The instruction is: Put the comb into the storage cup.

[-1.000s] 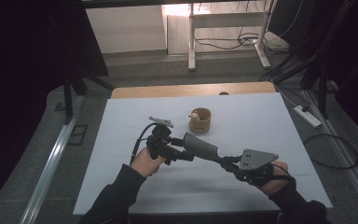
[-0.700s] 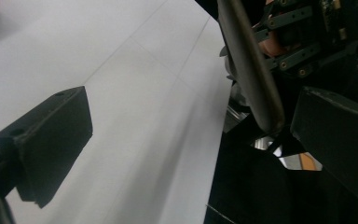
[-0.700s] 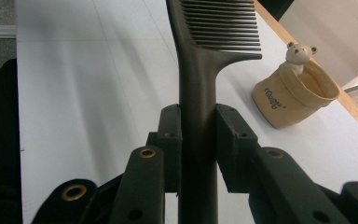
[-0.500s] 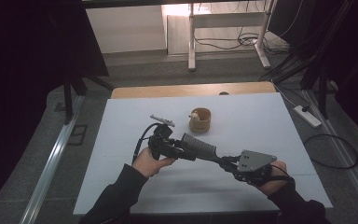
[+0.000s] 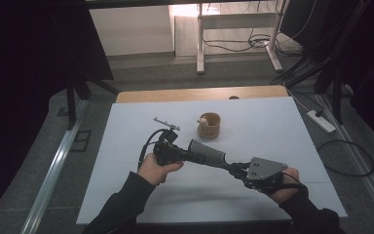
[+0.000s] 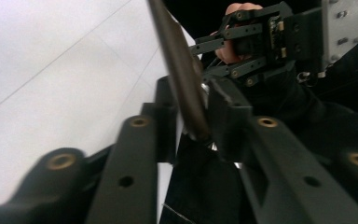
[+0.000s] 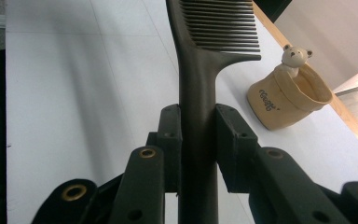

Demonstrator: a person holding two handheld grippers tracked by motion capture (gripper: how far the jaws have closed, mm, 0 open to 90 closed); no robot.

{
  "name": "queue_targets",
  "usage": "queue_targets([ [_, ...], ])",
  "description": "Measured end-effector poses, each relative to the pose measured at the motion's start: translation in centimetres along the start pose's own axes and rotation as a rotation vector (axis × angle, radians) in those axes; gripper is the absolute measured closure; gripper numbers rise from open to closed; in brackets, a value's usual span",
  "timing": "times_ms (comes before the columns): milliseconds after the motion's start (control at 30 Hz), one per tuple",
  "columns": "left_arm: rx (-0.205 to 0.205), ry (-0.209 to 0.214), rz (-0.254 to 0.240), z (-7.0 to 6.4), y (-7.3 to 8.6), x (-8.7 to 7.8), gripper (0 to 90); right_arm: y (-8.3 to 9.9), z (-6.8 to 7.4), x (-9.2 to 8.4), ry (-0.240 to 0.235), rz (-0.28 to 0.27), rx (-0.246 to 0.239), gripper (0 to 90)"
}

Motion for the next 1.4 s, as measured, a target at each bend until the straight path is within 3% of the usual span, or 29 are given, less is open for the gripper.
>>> queue_targets([
  [267,-0.089,0.053,-0.022,0.5,0.2,0.1,82.3,0.1,0.0,0.1,0.021,0.005,-0.026,72.9],
  [367,-0.101,0.055,-0.033,0.5,0.2,0.1,82.7,0.1,0.0,0.2,0.03,0.002,-0.032,72.8],
  [567,-0.086,0.022,-0.051,0.2,0.1,0.0,82.9,0.2,0.0,0.4,0.052,0.007,-0.044,70.3],
  [867,-0.061,-0.036,-0.069,0.3,0.1,-0.5,83.0,0.2,0.1,0.9,0.035,0.026,-0.008,50.4],
  [1200,-0.036,-0.077,-0.083,0.2,0.1,-0.9,82.9,0.6,-0.7,0.9,0.049,0.042,0.091,30.8],
  [1400,-0.017,-0.098,-0.091,0.1,0.0,-1.3,82.9,0.8,-1.1,0.7,0.03,0.051,0.155,24.1],
])
Point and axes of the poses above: each handheld gripper's, and its own axes: x roughly forward along the jaws, y roughly out of its underside, z roughly to its left, the point moved 2 cm from there along x, roughly forward along the jaws, and after that the axes turned 3 degrees about -y, right-handed, at the moved point
